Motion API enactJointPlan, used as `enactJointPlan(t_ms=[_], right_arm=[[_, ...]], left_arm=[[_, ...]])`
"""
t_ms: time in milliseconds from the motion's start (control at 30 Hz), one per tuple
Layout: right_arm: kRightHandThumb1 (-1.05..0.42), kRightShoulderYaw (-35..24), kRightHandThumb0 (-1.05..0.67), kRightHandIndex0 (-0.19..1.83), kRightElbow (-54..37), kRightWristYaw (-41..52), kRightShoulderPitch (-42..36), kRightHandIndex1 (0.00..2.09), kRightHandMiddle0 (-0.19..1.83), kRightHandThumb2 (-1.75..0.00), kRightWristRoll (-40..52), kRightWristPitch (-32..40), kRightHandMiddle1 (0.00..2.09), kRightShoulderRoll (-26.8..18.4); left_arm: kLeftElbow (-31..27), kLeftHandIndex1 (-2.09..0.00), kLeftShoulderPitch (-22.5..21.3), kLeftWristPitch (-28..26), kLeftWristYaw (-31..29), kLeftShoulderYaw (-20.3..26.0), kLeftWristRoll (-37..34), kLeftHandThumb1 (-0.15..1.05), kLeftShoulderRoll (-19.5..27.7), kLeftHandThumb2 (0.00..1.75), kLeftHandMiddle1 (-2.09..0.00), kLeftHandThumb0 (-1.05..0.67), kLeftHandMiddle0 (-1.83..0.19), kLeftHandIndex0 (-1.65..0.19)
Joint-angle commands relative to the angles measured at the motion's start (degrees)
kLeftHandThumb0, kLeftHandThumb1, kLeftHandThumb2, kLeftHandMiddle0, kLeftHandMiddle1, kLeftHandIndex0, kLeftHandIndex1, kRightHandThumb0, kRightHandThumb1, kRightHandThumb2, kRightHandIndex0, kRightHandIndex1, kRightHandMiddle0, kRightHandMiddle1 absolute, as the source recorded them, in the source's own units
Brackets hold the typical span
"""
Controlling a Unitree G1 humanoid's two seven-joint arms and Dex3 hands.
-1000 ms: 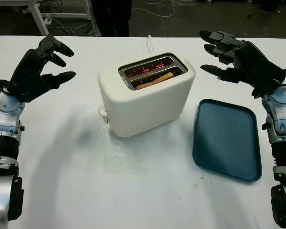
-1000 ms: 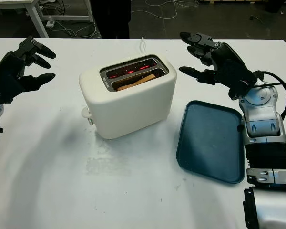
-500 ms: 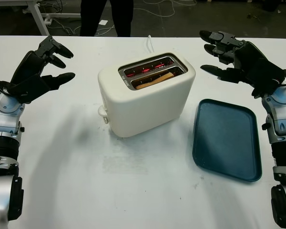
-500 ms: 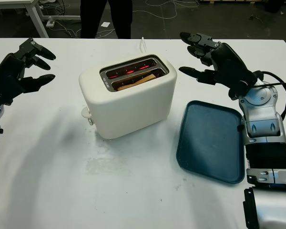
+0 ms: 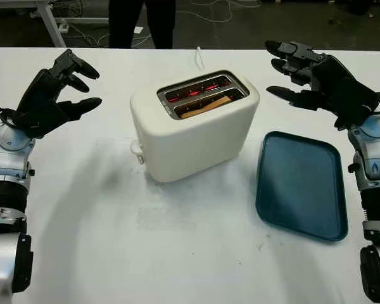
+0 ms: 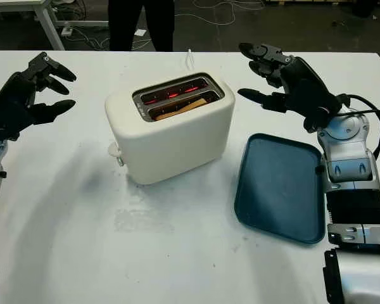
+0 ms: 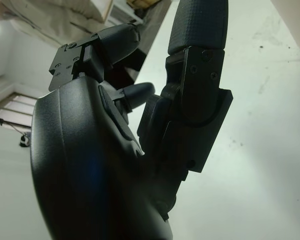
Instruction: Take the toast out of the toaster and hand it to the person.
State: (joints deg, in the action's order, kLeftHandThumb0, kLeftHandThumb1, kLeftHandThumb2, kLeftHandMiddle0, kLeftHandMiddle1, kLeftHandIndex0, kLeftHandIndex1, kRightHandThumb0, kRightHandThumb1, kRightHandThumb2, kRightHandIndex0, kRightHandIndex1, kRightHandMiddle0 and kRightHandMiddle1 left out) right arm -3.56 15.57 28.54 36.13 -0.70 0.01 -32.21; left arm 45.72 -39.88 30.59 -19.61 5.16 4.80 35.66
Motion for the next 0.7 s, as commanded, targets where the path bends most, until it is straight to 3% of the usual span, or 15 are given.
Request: enactJointPlan(t_ms=[0, 667], right_arm=[[-0.92, -0.39, -0.72, 0.23, -0.53, 0.03, -0.56, 0.01, 0.25, -0.21, 0.37, 0.47, 0.00, -0.37], [-0.92, -0.37, -0.71, 0.22, -0.84, -0.23, -0.71, 0.01, 0.25, -0.21, 0.60, 1.01, 0.00, -0.17]], left_arm=[[0.12, -1.52, -0.92, 0.83, -0.28, 0.13, -0.48, 0.92, 0.32, 0.31, -1.65, -1.05, 0.00, 0.00], [-0.19, -1.53, -0.65, 0.93, 0.10, 0.21, -0.16, 0.92, 0.60, 0.33, -1.66, -1.05, 0.00, 0.00]])
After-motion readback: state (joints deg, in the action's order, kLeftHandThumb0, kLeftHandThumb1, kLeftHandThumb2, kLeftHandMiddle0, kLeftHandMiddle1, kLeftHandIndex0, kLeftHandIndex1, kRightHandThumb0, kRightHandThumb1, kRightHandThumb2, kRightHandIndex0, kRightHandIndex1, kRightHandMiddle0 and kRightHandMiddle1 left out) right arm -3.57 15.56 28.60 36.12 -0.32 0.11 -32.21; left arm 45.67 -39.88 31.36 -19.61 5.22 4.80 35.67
